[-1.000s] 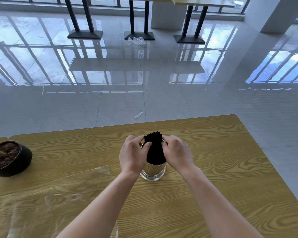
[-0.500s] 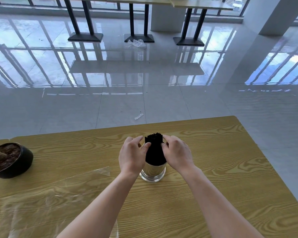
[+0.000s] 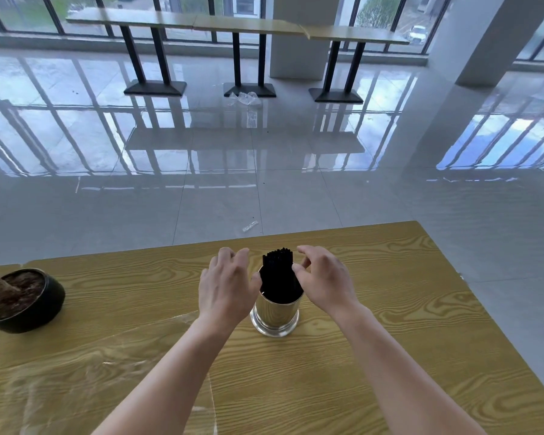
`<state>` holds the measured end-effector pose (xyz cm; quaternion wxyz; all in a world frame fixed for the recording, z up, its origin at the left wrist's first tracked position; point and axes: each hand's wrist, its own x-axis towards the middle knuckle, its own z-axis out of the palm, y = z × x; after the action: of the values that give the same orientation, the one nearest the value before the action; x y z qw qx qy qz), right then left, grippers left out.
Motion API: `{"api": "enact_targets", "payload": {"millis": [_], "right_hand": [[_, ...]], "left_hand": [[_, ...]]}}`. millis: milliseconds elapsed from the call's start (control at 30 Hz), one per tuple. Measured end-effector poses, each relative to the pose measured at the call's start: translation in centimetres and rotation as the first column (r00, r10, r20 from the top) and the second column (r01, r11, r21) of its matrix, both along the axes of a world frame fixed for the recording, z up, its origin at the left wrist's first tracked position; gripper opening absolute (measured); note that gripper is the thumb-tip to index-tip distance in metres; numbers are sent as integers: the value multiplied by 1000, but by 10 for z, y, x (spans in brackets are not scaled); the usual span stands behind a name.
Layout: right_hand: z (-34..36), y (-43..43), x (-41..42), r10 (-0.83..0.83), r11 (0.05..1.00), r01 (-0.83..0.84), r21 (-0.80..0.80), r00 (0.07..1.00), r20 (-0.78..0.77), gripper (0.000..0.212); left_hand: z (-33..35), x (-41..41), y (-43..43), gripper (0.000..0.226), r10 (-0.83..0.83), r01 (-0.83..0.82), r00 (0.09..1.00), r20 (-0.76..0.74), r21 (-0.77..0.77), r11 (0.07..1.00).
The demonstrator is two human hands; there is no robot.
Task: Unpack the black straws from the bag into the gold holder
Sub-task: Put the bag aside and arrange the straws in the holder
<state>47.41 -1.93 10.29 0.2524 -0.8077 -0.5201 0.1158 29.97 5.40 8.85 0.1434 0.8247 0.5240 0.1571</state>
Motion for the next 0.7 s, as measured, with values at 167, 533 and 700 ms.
{"api": "enact_targets", "payload": {"millis": [167, 533, 700], "right_hand": [[15, -6, -11, 49, 997, -53, 51, 996, 79, 42], [39, -10, -84, 367, 900, -400, 175, 910, 193, 43], [22, -3, -129, 485, 854, -499, 150, 866, 118, 41]], "left_hand": [[15, -13, -11, 58, -4, 7, 997, -72, 42, 999], [35, -92, -41, 67, 143, -125, 976, -162, 122, 985], [31, -147, -58, 67, 278, -265, 946, -166, 96, 959]]}}
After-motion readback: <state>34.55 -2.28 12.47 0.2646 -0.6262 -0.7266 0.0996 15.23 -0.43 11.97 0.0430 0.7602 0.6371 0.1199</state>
